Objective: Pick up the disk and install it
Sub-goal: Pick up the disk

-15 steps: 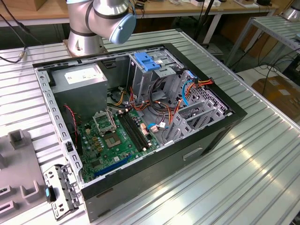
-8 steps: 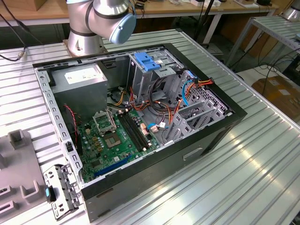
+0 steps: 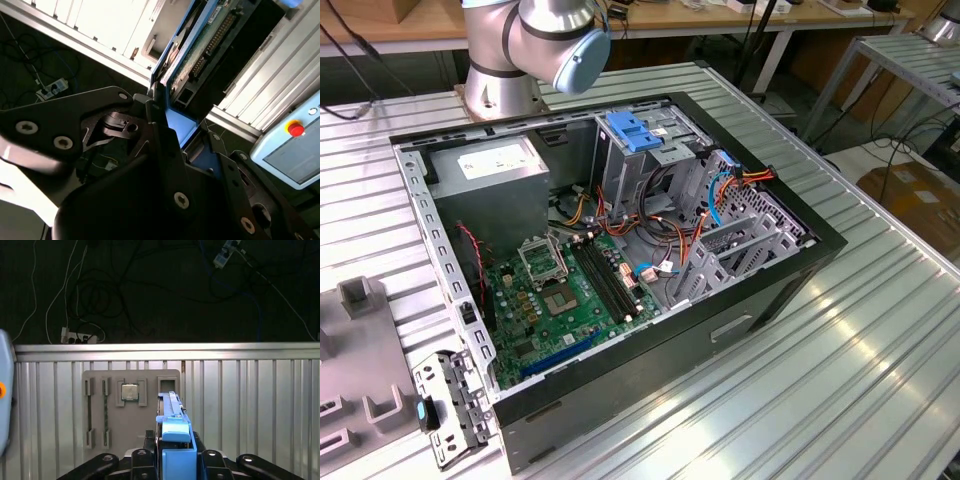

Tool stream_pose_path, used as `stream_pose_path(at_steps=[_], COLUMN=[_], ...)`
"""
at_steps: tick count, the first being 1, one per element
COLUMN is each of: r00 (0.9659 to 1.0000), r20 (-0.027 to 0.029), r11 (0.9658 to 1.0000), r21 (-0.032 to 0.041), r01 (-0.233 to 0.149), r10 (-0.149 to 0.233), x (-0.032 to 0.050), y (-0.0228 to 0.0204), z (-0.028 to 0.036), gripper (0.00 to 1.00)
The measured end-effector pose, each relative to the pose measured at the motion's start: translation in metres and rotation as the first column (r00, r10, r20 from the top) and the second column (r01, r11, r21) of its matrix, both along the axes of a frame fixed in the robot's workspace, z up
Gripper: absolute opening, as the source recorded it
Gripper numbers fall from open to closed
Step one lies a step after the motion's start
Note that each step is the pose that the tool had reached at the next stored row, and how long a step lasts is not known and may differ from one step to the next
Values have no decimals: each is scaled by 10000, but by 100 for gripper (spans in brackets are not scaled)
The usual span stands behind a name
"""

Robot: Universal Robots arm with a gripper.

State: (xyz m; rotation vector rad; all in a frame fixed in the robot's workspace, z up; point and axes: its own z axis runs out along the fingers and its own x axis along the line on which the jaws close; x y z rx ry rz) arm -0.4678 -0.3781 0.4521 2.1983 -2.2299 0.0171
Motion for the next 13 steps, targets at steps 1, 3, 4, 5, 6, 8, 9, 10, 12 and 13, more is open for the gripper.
stream_pose_path(at_steps=[1, 3, 4, 5, 6, 8, 9, 10, 12, 13], r00=[10000, 10000, 10000, 10000, 10000, 10000, 10000, 10000, 10000, 10000], r20=[0, 0, 0, 0, 0, 0, 0, 0, -1, -1], r11=[10000, 10000, 10000, 10000, 10000, 10000, 10000, 10000, 10000, 10000], r21=[0, 0, 0, 0, 0, 0, 0, 0, 0, 0], r01=[0, 0, 0, 0, 0, 0, 1, 0, 2, 1], r10=[0, 0, 0, 0, 0, 0, -1, 0, -2, -1], x=[0, 0, 0, 1, 1, 1, 1, 1, 2, 2], y=[0, 0, 0, 0, 0, 0, 0, 0, 0, 0], z=[14, 34, 47, 66, 80, 99, 109, 117, 133, 143], gripper=[37, 37, 37, 37, 37, 37, 37, 37, 37, 37])
